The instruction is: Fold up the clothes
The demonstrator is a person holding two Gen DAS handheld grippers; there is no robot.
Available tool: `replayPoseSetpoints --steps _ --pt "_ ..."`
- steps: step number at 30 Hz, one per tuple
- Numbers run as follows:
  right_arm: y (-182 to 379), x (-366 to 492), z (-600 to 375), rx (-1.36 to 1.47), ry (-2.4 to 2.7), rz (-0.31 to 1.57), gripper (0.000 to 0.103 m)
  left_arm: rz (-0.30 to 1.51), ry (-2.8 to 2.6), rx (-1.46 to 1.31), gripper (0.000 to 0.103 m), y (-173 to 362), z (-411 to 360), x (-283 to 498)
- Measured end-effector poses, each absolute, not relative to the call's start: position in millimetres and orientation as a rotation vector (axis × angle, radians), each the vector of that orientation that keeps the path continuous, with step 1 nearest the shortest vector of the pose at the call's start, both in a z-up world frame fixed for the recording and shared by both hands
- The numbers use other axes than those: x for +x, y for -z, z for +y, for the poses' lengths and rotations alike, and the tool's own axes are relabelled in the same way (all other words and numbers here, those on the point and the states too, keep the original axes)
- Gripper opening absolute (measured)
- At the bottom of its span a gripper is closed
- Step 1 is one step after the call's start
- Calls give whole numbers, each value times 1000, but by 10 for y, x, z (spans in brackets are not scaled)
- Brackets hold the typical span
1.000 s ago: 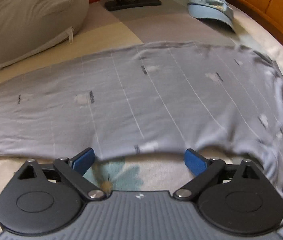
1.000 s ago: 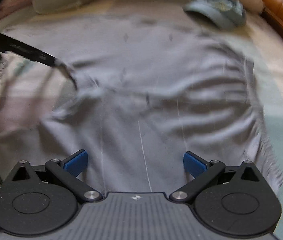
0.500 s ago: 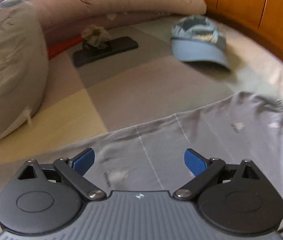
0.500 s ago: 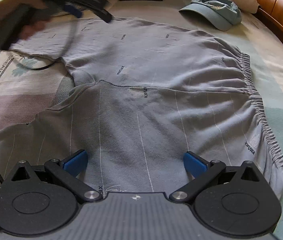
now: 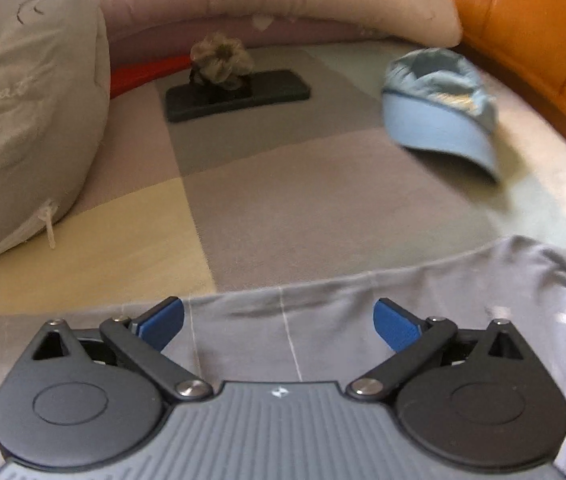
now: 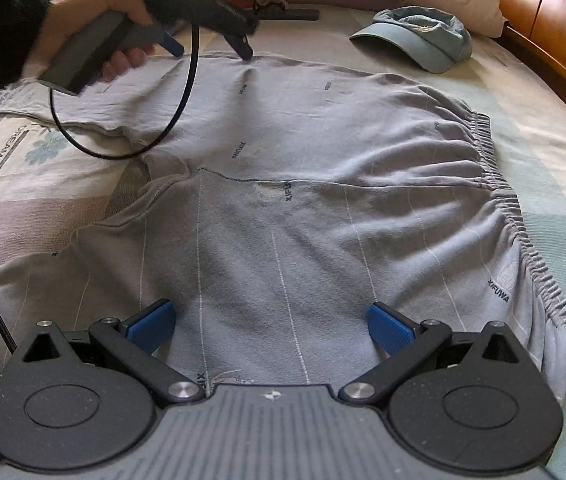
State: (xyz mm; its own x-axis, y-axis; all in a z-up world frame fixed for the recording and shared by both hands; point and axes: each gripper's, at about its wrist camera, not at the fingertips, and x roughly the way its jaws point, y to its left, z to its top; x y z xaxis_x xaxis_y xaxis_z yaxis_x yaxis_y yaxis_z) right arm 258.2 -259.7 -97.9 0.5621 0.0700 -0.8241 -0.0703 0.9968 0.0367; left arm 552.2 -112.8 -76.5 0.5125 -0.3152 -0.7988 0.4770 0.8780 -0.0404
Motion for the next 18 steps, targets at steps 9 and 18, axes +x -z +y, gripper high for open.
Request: replayPoseSetpoints --steps 9,18 --pt "983 2626 -2604 -7 -94 987 103 990 338 237 101 876 -113 5224" --pt "972 2692 -2604 -11 -97 1021 103 1047 219 167 101 810 676 5127"
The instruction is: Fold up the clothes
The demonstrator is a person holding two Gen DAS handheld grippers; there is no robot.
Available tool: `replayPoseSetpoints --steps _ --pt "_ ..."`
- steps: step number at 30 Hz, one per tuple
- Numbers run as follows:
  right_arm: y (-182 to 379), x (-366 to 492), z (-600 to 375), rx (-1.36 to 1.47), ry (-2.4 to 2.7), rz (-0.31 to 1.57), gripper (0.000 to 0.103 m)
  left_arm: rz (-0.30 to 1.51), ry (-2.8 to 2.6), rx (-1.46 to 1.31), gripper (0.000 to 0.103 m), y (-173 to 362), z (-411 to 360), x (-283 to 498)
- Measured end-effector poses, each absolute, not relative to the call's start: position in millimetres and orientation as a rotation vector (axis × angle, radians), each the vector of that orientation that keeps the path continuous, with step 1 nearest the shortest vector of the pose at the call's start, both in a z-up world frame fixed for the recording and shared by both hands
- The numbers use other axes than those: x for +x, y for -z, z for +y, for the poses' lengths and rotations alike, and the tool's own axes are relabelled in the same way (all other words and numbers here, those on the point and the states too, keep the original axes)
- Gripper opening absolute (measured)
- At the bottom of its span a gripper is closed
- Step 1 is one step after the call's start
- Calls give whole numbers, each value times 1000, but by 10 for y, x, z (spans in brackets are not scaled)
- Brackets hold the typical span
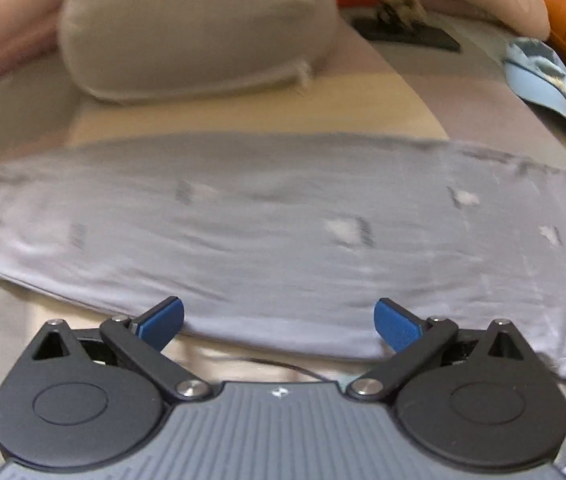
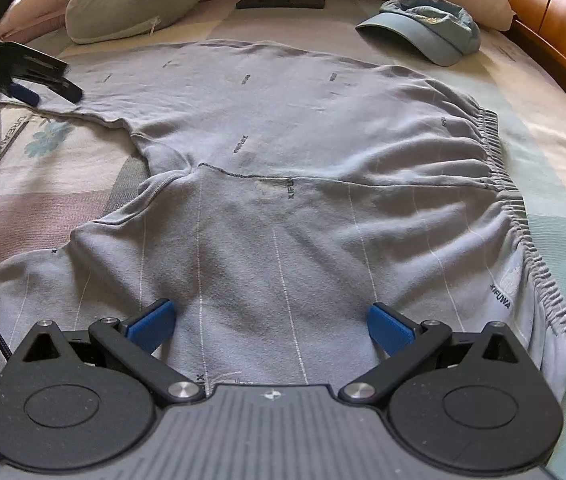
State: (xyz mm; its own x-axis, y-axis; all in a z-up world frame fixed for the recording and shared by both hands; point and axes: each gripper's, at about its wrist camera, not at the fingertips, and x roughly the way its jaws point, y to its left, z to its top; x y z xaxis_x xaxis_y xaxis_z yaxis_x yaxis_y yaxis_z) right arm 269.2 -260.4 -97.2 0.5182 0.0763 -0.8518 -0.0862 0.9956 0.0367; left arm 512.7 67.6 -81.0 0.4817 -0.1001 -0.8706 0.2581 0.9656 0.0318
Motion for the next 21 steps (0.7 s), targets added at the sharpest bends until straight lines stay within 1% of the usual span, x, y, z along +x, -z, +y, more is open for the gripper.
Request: replayPoseSetpoints --steps 4,9,13,14,17,21 --pt "964 2728 -2599 -13 -98 1044 103 984 150 145 101 680 1039 5444" --pt "962 2749 -2587 -15 -95 1057 103 903 9 92 101 705 1642 5904" --pt "964 2758 -2581 -18 -94 1062 103 926 -26 62 101 862 2049 6179" --pt "964 2763 -2579 -19 -94 1065 103 938 -25 58 102 910 2132 6227" --pt "962 2786 -2572 -20 -94 1081 103 939 -43 -15 103 958 2382 6218" --pt "960 2805 -2562 -21 -93 1098 103 933 -103 -42 102 931 2582 6113"
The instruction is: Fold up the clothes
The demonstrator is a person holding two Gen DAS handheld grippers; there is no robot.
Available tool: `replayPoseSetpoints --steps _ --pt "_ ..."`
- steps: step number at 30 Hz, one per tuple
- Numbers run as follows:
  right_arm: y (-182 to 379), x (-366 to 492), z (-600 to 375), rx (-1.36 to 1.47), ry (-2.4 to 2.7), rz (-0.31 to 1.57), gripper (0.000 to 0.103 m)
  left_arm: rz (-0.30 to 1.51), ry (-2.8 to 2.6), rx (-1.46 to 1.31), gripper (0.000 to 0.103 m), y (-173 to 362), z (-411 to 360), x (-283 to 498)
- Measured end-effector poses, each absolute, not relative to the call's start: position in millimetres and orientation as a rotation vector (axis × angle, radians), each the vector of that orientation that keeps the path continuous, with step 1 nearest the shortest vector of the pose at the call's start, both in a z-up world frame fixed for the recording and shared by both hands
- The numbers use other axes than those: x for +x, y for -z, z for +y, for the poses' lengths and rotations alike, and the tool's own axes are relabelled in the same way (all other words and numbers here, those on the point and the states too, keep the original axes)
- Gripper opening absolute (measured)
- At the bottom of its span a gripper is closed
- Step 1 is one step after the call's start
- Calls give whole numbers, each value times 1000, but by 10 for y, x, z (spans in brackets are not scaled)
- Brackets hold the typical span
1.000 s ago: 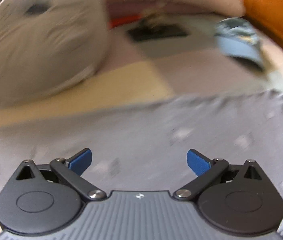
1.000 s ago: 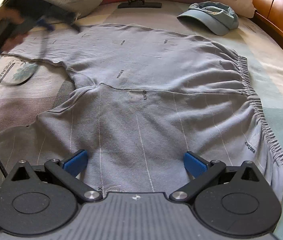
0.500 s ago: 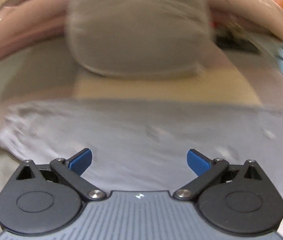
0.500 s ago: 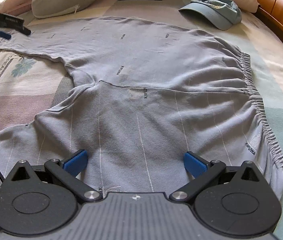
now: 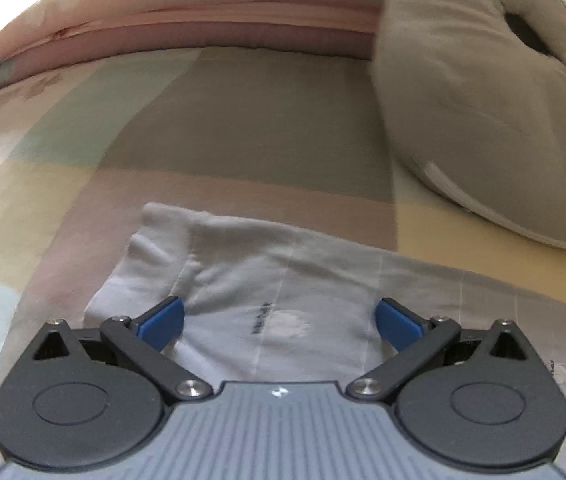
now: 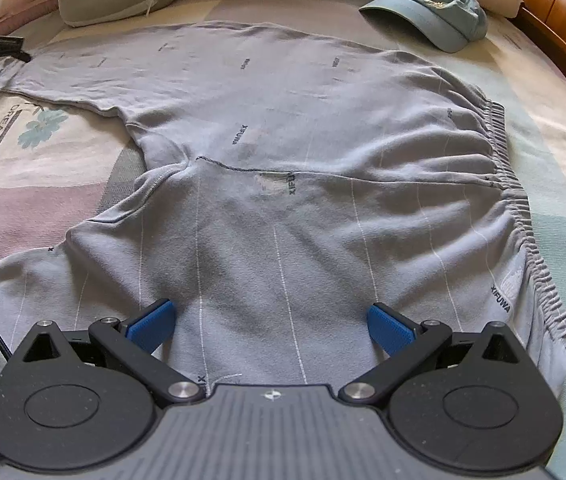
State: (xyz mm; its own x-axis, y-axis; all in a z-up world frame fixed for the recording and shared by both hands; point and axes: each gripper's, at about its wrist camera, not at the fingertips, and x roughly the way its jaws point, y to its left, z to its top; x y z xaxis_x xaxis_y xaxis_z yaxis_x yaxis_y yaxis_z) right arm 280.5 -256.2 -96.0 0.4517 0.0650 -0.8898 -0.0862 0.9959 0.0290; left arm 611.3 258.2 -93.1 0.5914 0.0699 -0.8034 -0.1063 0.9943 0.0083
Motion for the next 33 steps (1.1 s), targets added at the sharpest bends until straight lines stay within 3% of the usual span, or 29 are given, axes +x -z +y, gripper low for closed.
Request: replayPoseSetpoints --steps 18,25,33 --pt "910 2899 -2582 -64 -164 1136 103 857 251 271 100 284 1289 4563" --pt "684 2828 -2279 -184 -396 1072 103 917 205 276 101 -8 1382 3655" --pt "624 2598 -1411 -322 -816 960 103 1079 -58 148 101 200 1836 2547"
